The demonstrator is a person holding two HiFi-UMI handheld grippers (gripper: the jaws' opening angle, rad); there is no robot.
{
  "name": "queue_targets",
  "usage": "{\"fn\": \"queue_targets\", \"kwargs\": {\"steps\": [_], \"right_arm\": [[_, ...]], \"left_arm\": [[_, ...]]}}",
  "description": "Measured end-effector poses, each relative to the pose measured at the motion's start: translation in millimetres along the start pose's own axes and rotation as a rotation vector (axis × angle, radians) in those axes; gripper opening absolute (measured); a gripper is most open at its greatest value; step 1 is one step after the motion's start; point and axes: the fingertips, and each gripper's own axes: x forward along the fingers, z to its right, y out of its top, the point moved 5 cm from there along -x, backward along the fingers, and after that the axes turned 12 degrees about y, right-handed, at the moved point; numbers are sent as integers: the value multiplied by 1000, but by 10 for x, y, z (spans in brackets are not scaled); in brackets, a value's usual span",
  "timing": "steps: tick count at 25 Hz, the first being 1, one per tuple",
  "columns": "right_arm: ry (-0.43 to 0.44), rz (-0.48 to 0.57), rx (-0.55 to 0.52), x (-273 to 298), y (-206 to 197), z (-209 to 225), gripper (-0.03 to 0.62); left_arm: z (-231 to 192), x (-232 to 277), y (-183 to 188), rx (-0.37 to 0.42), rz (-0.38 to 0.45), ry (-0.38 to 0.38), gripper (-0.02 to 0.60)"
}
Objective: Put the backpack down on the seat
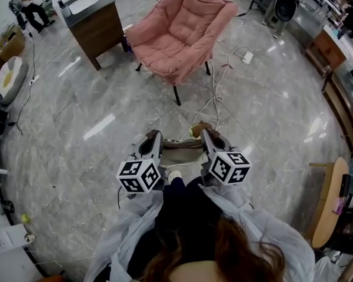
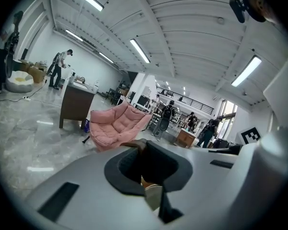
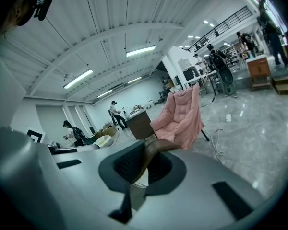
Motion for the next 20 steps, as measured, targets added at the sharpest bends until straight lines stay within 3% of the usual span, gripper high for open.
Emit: {"fn": "queue_targets", "kwargs": {"steps": [11,20], "right_arm": [[13,12,9,188,63,96,9],[17,3,33,655,361,441,9]], "left_arm": [[-83,171,47,-30,-1,-4,26],[-133,763,234,-13,-21,18,26]]}}
